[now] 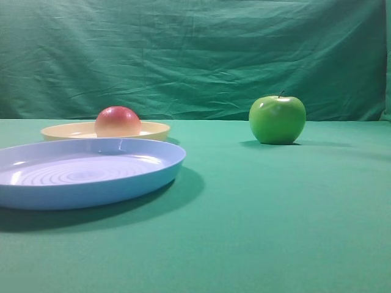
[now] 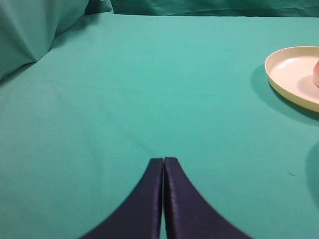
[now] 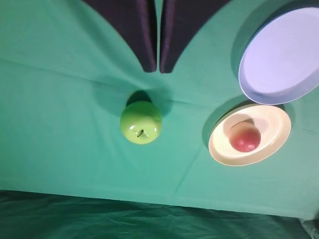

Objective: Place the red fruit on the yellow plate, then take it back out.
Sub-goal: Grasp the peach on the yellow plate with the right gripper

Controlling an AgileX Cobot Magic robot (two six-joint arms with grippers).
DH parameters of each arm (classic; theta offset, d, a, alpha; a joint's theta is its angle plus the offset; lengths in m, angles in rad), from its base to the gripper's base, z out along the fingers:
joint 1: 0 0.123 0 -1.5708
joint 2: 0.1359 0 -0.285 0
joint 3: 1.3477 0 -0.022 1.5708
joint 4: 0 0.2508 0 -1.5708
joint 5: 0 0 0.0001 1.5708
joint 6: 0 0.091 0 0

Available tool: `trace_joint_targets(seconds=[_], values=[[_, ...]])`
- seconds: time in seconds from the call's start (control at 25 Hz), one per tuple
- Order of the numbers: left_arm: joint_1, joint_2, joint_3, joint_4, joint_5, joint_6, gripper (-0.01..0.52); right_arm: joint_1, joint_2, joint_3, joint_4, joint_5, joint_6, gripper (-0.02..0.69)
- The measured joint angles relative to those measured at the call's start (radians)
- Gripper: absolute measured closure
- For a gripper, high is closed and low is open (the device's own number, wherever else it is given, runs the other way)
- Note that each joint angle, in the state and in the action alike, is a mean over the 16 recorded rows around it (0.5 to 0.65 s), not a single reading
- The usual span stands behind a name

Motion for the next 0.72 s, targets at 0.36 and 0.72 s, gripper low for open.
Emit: trace_joint_targets(seconds=[0.36,0.72], values=[[0.0,0.0,0.0,0.0,0.0,-0.001,0.514,0.1,0.268,-0.149,0.004,-0.01,-0.114,0.665],[0.0,0.0,0.0,0.0,0.0,-0.001,0.514,0.197,0.693,-0.451,0.019,0.018,-0.201,0.665]])
